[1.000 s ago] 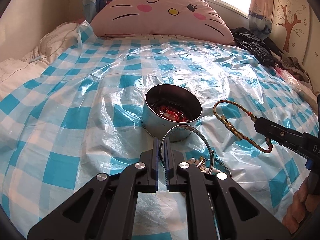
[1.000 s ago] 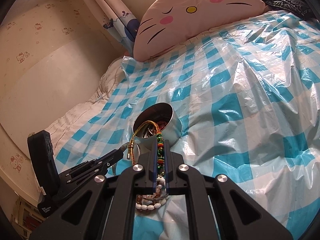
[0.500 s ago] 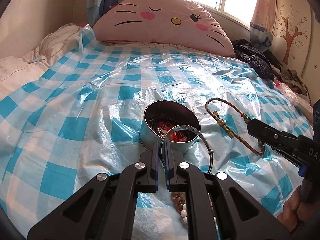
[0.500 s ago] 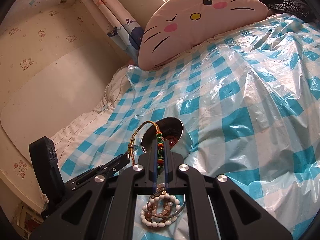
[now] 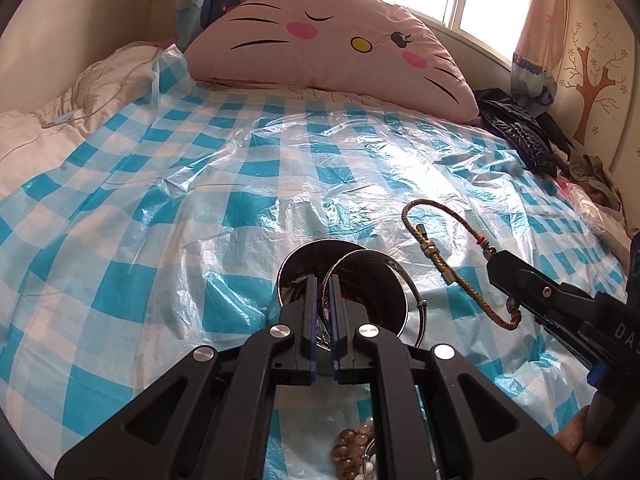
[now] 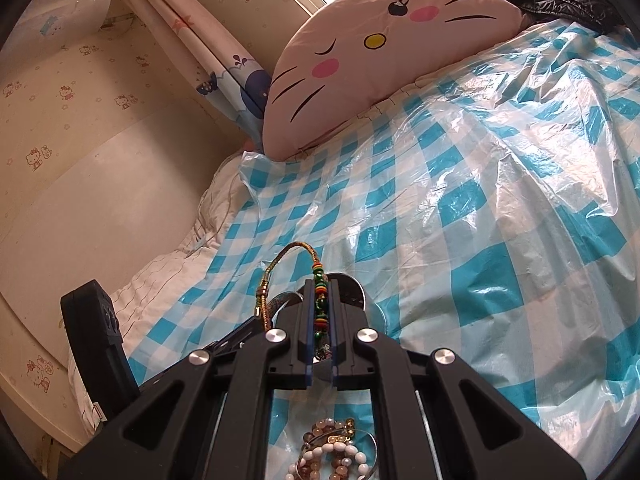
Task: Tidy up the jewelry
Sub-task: 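Drop the gold bangle into the tin with the left tool while the right tool drops its bracelet in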
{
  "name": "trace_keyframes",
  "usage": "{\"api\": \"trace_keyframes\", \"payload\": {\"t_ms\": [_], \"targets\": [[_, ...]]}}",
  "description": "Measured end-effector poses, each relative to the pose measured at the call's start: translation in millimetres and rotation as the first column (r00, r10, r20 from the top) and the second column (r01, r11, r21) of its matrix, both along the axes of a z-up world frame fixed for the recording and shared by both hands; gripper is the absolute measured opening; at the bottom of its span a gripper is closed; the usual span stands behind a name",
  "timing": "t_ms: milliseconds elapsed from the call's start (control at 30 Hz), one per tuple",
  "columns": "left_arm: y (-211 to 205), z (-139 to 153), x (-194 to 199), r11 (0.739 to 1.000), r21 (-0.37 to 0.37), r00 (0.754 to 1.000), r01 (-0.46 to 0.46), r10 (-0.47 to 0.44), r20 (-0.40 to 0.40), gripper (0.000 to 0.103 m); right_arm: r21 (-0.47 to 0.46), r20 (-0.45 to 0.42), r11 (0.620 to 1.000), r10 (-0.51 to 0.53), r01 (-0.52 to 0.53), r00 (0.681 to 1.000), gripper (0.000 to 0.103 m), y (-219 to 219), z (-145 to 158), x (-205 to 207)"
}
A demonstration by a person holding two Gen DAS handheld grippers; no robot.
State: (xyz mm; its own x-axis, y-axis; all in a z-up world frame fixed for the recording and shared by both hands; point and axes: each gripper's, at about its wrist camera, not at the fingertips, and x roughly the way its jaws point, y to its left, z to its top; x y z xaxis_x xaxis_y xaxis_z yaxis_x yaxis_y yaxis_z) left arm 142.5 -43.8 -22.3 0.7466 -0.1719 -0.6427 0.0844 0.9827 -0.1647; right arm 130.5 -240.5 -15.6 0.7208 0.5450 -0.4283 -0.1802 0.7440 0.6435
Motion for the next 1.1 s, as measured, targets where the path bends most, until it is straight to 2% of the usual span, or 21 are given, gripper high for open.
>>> {"api": "trace_keyframes", "payload": {"t_ms": [500,633,733,800,867,900,933,1000,1100], "targets": [[-4.8,-12.5,25.7,1.000,0.004,1.000,-0.014,0.014,-0.027,0.005,-0.049,-0.033,0.999,0.013,-0.014,0.999,0.007,12.4,-14.8,26.2],[-4.6,-18.7,33.3,1.000,0.002,0.998,-0.010,0.010,-0.060,0.006,-0.064,-0.038,0.998,0.021,-0.023,0.999,0.007,19.8,-16.7,32.7],[0.0,-23.5,36.6,1.000,-0.010,0.996,-0.025,0.024,-0.091,0.012,-0.073,-0.050,0.997,0.021,-0.025,0.999,0.007,22.5,-19.9,37.2],[6.5,-20.7,34.5,0.999,-0.026,0.996,-0.045,0.043,-0.081,0.018,-0.076,-0.058,0.997,0.021,-0.025,0.998,0.007,23.5,-22.3,39.8],[13.0,-16.6,31.6,0.997,-0.051,0.996,-0.054,0.051,-0.070,0.018,-0.079,-0.064,0.997,0.022,-0.027,0.998,0.007,24.8,-23.8,41.6],[15.4,-14.5,29.3,0.996,-0.035,0.995,-0.082,0.080,-0.058,0.024,-0.082,-0.067,0.996,0.022,-0.028,0.998,0.007,25.8,-24.5,42.3],[18.1,-11.9,27.0,0.993,-0.015,0.993,-0.114,0.114,-0.041,0.037,-0.084,-0.069,0.996,0.024,-0.030,0.997,0.007,26.4,-25.1,43.4],[26.7,-6.3,22.0,0.987,-0.026,0.988,-0.155,0.155,-0.010,0.048,-0.089,-0.073,0.995,0.030,-0.037,0.997,0.007,29.5,-26.0,44.9],[41.6,-0.5,18.8,0.976,-0.048,0.977,-0.214,0.215,0.011,0.050,-0.105,-0.079,0.993,0.051,-0.059,0.996,0.007,38.7,-28.3,47.9]]}}
